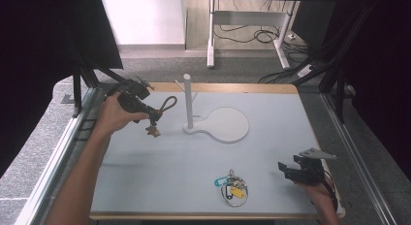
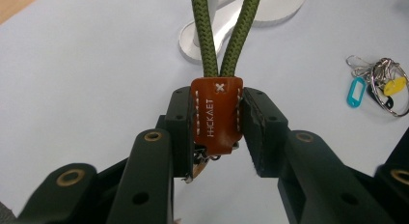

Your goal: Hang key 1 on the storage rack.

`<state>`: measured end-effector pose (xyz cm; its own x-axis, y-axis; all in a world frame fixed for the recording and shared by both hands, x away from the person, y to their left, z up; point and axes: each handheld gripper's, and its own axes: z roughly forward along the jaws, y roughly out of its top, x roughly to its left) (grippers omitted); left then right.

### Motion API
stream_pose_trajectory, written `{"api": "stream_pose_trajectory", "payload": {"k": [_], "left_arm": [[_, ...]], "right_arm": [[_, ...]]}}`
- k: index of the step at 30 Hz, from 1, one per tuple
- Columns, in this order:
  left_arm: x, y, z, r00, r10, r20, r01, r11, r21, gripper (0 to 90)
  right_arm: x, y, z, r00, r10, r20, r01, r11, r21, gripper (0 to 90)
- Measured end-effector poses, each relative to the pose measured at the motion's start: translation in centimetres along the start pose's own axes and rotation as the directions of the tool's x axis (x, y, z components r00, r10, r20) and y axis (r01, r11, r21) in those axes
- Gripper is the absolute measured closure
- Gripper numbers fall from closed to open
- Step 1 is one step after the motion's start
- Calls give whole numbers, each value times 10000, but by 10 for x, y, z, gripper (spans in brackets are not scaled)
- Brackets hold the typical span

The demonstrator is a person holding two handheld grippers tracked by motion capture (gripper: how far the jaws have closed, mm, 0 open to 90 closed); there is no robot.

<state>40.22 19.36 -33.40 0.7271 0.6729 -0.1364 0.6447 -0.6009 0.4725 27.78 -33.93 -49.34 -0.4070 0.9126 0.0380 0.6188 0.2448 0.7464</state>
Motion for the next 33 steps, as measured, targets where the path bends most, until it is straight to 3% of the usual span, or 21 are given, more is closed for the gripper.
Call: {"api": "stream_pose_trajectory", "payload": {"k": [15,33], "left_arm": [[9,13,-12,9997,-125,-188,119,9995,-284,664],[20,21,-15,9989,-338,-320,320,9980,-551,665]], "right_arm": [[0,0,0,10000,-24,51,24,10000,-40,292],[0,0,2,10000,-45,15,45,10000,2,293]]}}
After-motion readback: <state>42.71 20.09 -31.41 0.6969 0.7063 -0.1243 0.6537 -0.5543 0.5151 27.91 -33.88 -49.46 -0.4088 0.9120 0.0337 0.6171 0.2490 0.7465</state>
